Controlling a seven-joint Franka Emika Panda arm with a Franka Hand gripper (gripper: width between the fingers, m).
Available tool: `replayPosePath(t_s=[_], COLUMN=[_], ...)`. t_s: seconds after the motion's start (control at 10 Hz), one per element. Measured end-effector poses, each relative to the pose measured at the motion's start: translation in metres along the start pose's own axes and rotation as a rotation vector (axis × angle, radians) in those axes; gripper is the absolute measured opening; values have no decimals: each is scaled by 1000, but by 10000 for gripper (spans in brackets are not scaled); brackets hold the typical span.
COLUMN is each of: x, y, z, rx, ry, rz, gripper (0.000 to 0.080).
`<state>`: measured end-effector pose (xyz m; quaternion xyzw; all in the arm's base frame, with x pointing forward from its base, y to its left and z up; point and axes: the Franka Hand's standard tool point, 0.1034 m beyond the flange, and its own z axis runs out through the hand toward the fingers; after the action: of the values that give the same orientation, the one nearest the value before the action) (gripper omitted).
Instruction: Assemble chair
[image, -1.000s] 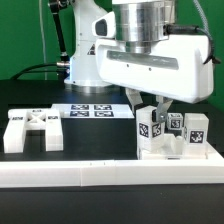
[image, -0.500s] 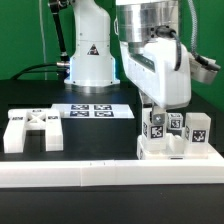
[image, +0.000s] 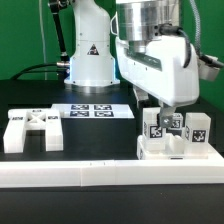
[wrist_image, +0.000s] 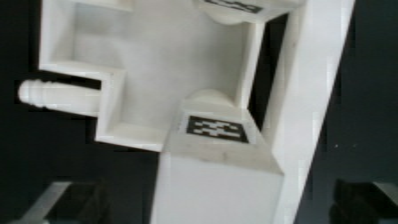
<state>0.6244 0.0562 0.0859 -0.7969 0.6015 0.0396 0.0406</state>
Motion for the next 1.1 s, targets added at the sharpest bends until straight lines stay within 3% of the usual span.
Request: replayPosePath(t_s=[0.4, 1.1], x=[-1, 0], y=[0, 1], z=[3, 3], rx=[-2, -4], ry=[1, 1], rz=[-488, -1057], gripper=[649, 649])
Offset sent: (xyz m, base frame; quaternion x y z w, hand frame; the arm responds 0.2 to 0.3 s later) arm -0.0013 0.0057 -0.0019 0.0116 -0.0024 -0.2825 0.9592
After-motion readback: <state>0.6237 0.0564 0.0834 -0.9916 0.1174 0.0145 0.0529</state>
